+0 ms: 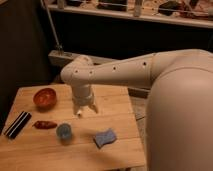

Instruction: Place the bottle in the ceramic bowl

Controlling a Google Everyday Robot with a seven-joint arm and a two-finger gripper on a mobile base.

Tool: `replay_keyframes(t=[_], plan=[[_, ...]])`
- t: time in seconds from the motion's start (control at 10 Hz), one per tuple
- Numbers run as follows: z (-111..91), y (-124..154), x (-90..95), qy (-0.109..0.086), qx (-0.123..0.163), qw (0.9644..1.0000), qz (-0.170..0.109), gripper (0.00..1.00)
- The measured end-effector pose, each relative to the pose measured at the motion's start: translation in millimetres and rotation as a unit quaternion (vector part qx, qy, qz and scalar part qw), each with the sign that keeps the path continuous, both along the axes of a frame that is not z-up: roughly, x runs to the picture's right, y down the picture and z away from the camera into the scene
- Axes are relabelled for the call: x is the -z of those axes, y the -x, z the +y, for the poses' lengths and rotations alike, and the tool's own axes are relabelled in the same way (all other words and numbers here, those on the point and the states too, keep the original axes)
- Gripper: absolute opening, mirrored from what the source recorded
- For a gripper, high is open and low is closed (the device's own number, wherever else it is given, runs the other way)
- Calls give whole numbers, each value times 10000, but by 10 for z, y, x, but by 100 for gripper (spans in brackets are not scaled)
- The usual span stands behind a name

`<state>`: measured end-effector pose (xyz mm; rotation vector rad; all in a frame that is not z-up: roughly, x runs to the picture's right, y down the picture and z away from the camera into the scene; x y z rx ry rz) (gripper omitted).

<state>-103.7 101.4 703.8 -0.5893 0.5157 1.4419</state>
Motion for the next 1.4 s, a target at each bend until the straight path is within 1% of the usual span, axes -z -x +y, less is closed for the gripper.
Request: replay_keyframes(t=[0.1,0.2,0.3,0.4,0.5,0.6,0.7,0.9,1.0,1.1,1.2,1.3,1.4], plan=[[-33,40,-29,-80,-7,9999,-98,65],[-112,93,-89,-230,-7,9994,-254,65],[-285,160,-211,-475,-4,9977,-475,65],[-472,187,-338,-699,-9,9956,-627,65],[-658,188,-494,-882,-8,9935,-726,65],[-789,174,-604,-995,5,9922,-749,65],[-960,193,-816,-1112,122,9912,-703,65],[-1099,331,-1135,-1153,375,9911,-557,65],[-1119,452,-1458,-1100,552,9915,-430,65],[-1078,504,-1675,-1032,615,9920,-376,65],[-1018,574,-1948,-952,661,9927,-329,65],[-912,627,-2285,-822,678,9939,-285,65],[-854,666,-2475,-743,642,9947,-302,65]])
